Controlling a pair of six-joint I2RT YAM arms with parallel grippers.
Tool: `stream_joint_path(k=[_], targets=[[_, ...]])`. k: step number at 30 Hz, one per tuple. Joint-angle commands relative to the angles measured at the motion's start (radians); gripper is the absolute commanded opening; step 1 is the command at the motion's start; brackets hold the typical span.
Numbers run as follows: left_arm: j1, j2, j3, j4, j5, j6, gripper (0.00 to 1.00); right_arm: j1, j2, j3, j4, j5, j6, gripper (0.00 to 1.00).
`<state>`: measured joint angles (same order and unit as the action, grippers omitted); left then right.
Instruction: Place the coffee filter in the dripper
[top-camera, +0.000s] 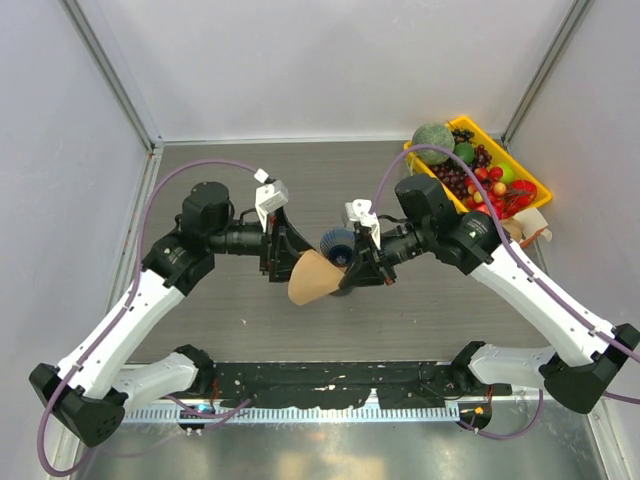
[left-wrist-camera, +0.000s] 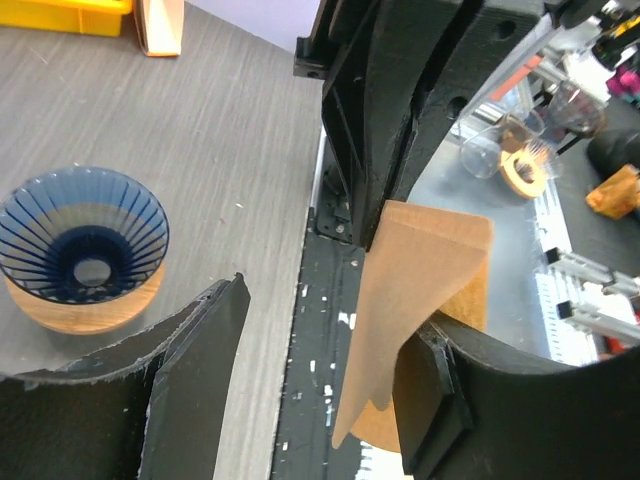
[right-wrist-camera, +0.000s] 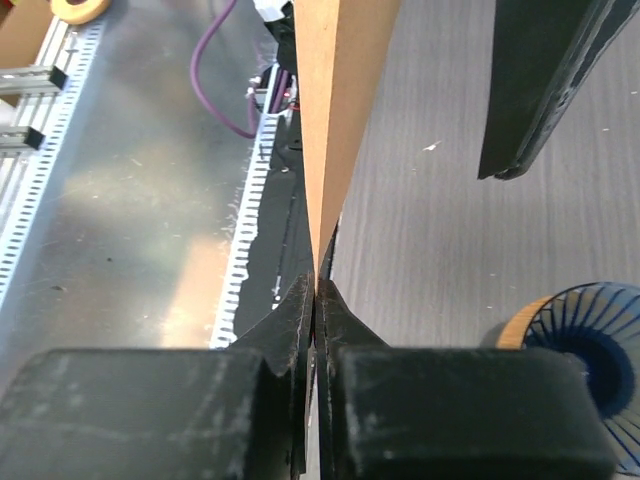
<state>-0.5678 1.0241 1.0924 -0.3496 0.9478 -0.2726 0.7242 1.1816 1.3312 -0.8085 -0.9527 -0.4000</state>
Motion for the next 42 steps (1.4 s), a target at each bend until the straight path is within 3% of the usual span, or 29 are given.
stream_joint_path(k=[1, 6, 9, 20, 24, 27, 29, 30, 33, 35, 42], targets=[[-0.001, -0.001, 0.086, -0.121, -0.001, 0.183, 0.62, -0.011, 0.007, -0.018, 0.049, -0.093, 0.087, 0.05], [-0.026, -0.004, 0.09, -0.158, 0.013, 0.222, 0.56, -0.037, 0.013, -0.035, 0.112, -0.142, 0.161, 0.05], [-0.032, -0.004, 0.066, -0.149, 0.005, 0.158, 0.61, -0.043, -0.006, -0.027, 0.138, -0.112, 0.136, 0.05], [-0.027, -0.004, -0.031, 0.006, -0.017, -0.108, 0.66, -0.014, -0.168, -0.15, 0.362, 0.115, 0.093, 0.05], [-0.021, -0.007, -0.052, 0.078, 0.005, -0.157, 0.51, 0.001, -0.183, -0.162, 0.353, 0.123, 0.07, 0.05], [-0.021, -0.015, -0.054, 0.086, 0.014, -0.129, 0.2, 0.001, -0.177, -0.161, 0.325, 0.106, 0.058, 0.05], [-0.023, -0.016, -0.042, 0.057, 0.031, -0.082, 0.0, 0.0, -0.169, -0.156, 0.298, 0.104, 0.046, 0.11], [-0.023, -0.016, -0.025, 0.02, 0.026, -0.044, 0.0, 0.001, -0.163, -0.144, 0.272, 0.104, 0.026, 0.25], [-0.023, -0.012, 0.027, -0.096, 0.016, 0.096, 0.0, 0.0, -0.145, -0.078, 0.186, 0.127, -0.028, 0.5], [-0.024, -0.012, 0.047, -0.162, -0.007, 0.165, 0.0, 0.001, -0.128, -0.038, 0.16, 0.152, -0.049, 0.54], [-0.041, 0.007, 0.106, -0.31, -0.116, 0.34, 0.0, 0.037, -0.106, 0.048, 0.088, 0.207, -0.131, 0.54]])
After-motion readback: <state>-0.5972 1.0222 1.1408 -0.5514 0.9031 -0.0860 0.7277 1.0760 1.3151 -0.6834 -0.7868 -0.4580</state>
